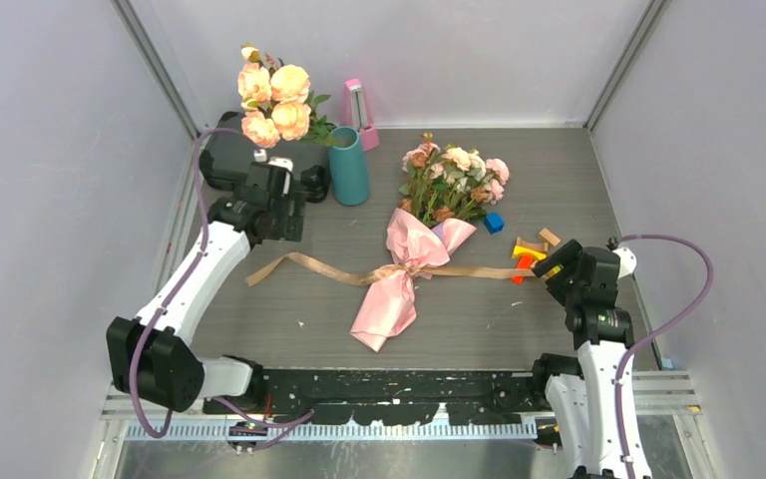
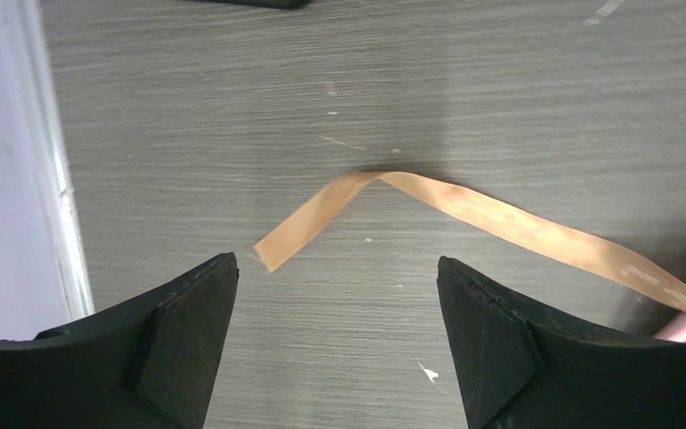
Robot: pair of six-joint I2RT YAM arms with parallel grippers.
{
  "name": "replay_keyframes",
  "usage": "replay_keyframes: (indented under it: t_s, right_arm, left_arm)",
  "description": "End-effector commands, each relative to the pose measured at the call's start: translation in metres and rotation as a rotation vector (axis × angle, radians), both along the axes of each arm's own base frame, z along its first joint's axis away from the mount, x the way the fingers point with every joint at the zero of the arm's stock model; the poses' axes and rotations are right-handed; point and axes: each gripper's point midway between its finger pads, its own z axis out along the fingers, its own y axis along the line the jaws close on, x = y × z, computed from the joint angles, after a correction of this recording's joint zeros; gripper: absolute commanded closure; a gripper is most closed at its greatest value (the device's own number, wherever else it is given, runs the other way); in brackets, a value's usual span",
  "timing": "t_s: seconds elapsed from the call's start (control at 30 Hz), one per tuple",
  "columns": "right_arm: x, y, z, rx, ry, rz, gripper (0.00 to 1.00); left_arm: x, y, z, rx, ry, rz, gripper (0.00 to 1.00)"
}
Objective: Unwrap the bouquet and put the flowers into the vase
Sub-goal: Untie the ribbon from the wrapping paper.
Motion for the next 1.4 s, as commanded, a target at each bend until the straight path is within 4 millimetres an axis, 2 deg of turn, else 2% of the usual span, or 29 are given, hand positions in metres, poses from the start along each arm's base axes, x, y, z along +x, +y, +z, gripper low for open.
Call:
replay_keyframes:
  t_s: [0.0,0.07,0.23,0.4,0.53,0.63,0.73,0.77,0.8,0.83,0.87,0.9,0.93,1.17,1.37]
  right_arm:
    - [0.020,0.038,0.014,0.069,-0.059,0.259,0.20]
    - [0.024,0.052,0.013,0.115,-0.061,0.337,0.24]
    - [0.030,0.081,0.015,0.210,-0.076,0.472,0.29]
    - [0.034,0.102,0.022,0.236,-0.104,0.545,0.37]
    - [0.037,0.132,0.023,0.203,-0.087,0.614,0.43]
    - [0.036,0.162,0.024,0.164,-0.080,0.675,0.50]
    - [0.037,0.194,0.027,0.138,-0.083,0.750,0.58]
    - [0.039,0.198,0.027,0.119,-0.084,0.750,0.60]
    - [0.039,0.210,0.027,0.101,-0.085,0.777,0.60]
    - [0.043,0.211,0.027,0.070,-0.090,0.761,0.61]
    - [0.041,0.224,0.026,0.054,-0.088,0.795,0.61]
    - [0.046,0.226,0.028,0.028,-0.104,0.780,0.61]
    - [0.043,0.238,0.026,0.016,-0.097,0.810,0.61]
    - [0.054,0.281,0.022,-0.087,-0.133,0.815,0.62]
    - [0.058,0.303,0.009,-0.148,-0.113,0.831,0.62]
  left_arm:
    - [-0.003,-0.043,-0.005,0.010,0.003,-0.161,0.15]
    - [-0.008,-0.071,-0.009,-0.015,0.011,-0.257,0.14]
    - [-0.024,-0.147,-0.013,-0.207,0.077,-0.458,0.14]
    - [-0.024,-0.211,0.009,-0.400,0.119,-0.556,0.16]
    - [-0.010,-0.244,0.025,-0.515,0.129,-0.568,0.20]
    - [-0.005,-0.254,0.018,-0.549,0.142,-0.571,0.22]
    - [-0.011,-0.257,0.000,-0.566,0.189,-0.576,0.23]
    - [-0.014,-0.256,-0.007,-0.567,0.206,-0.574,0.23]
    - [-0.016,-0.255,-0.014,-0.565,0.221,-0.571,0.24]
    - [-0.018,-0.255,-0.018,-0.565,0.235,-0.567,0.25]
    - [-0.020,-0.256,-0.022,-0.568,0.251,-0.568,0.26]
    - [-0.021,-0.257,-0.024,-0.570,0.266,-0.569,0.27]
    - [-0.022,-0.257,-0.025,-0.574,0.277,-0.569,0.28]
    - [-0.025,-0.261,-0.043,-0.588,0.345,-0.545,0.34]
    - [-0.024,-0.264,-0.065,-0.575,0.414,-0.518,0.39]
